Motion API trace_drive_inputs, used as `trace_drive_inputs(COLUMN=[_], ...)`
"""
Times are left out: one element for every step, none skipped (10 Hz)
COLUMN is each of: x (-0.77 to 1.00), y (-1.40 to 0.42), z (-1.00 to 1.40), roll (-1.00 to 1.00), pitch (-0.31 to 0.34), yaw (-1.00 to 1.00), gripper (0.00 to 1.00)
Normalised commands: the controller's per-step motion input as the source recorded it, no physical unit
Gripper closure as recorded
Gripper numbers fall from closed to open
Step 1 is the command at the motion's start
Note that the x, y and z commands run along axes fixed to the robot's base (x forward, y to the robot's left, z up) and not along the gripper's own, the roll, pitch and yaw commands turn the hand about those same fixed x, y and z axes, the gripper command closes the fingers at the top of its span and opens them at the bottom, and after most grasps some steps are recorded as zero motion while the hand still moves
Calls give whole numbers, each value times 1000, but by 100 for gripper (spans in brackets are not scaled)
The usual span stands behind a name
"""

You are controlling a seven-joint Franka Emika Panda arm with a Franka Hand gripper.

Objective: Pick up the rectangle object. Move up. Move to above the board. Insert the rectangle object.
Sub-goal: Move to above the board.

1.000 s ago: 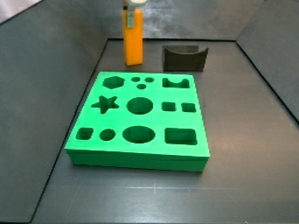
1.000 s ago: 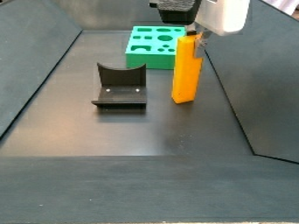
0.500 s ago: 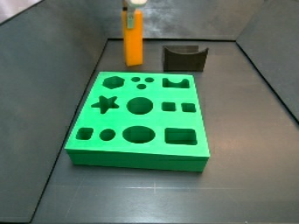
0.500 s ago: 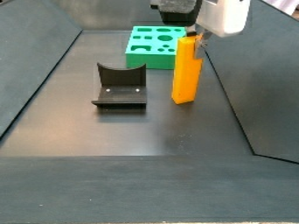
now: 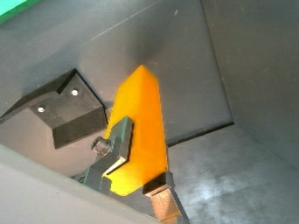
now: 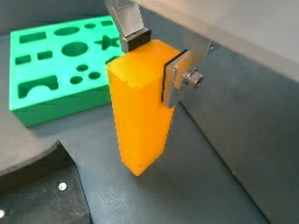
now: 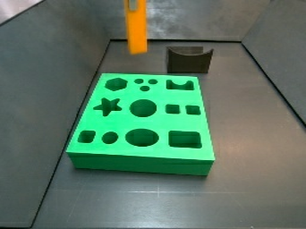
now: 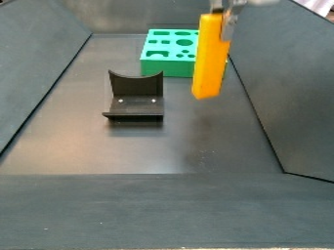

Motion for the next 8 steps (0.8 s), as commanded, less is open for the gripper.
trace_drive_inputs(x=[-754, -716, -680, -557, -426, -258, 456, 488], y=[-535, -487, -370, -149, -92, -65, -1000, -1000], z=[714, 668, 602, 420, 271, 119, 406, 392], roll=[22, 30, 32, 33, 40, 54, 31, 33], pitch=[-234, -256, -236, -154, -87, -46, 77, 87], yaw=[33, 36, 35, 19, 15, 15, 1000, 1000], gripper=[100, 100, 100, 100, 100, 100, 100, 100])
